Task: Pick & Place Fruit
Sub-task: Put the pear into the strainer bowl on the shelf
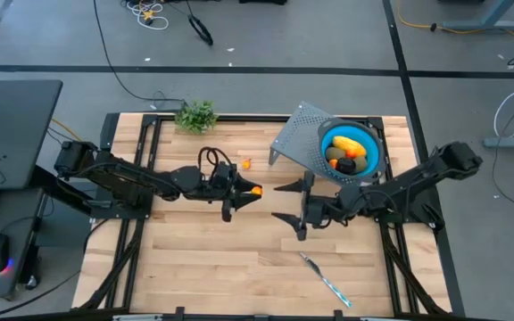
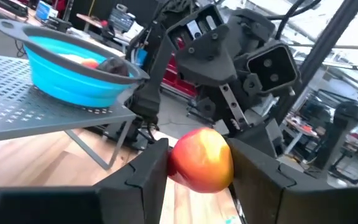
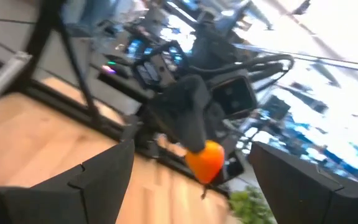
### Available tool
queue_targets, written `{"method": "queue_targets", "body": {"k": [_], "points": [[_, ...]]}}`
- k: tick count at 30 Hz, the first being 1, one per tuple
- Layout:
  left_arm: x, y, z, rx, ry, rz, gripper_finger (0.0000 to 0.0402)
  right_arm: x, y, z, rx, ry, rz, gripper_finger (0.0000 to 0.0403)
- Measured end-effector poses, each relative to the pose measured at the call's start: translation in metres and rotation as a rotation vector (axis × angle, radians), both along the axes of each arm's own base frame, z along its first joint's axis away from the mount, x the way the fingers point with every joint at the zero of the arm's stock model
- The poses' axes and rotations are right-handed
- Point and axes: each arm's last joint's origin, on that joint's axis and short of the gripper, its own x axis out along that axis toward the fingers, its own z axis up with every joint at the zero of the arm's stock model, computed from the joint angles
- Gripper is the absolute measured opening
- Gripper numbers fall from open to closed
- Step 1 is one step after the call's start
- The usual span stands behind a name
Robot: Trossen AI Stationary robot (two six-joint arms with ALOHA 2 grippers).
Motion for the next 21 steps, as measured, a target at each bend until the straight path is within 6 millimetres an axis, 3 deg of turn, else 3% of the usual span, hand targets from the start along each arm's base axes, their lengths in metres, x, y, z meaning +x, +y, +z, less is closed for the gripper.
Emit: {"method": "queue_targets", "body": {"k": [16, 21], "points": [[-0.001, -0.004, 0.003, -0.007, -0.039, 0.028, 0.0166, 0.024, -0.004, -0.014, -0.062, -0.065, -0.058, 0.0332], [0.008, -0.007, -0.002, -0.019, -0.076, 0.024, 0.0162, 0.033, -0.001, -0.016, -0.070, -0.051, -0.041, 0.0332]]}}
